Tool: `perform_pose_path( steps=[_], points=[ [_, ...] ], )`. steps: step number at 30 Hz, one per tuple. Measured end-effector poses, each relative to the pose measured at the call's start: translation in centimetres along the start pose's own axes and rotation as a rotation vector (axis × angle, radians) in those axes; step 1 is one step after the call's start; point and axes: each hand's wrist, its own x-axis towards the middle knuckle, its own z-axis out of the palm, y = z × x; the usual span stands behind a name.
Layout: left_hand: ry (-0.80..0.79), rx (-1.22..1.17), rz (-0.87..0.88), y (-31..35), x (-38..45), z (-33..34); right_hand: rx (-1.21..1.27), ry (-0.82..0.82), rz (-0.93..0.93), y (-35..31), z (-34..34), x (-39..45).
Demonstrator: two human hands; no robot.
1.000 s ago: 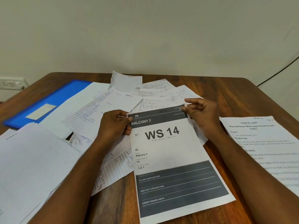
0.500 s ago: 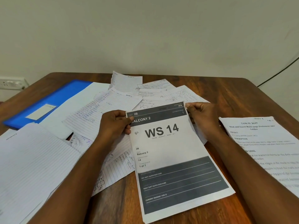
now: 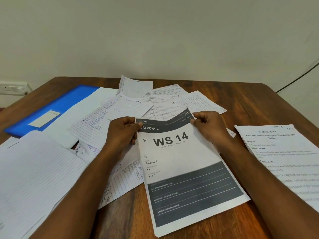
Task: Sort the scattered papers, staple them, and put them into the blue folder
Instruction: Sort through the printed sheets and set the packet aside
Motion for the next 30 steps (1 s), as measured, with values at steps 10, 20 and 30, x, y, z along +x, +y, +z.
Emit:
perform_pose_path(
  steps=[10, 20, 30],
  points=[
    [-0.104, 0.197, 0.062, -1.1, 0.3, -0.6, -0.141, 0.019, -0.039, 0.3, 0.3, -0.4],
    [-0.029, 0.063, -0.021, -0.4, 0.0, -0.4, -0.080, 0.059, -0.042, -0.2, -0.4, -0.4],
    [-0.141, 0.034, 0.070, 0.8, -0.7, -0.8, -0.004, 0.041, -0.042, -0.6, -2.0, -0.6]
  ],
)
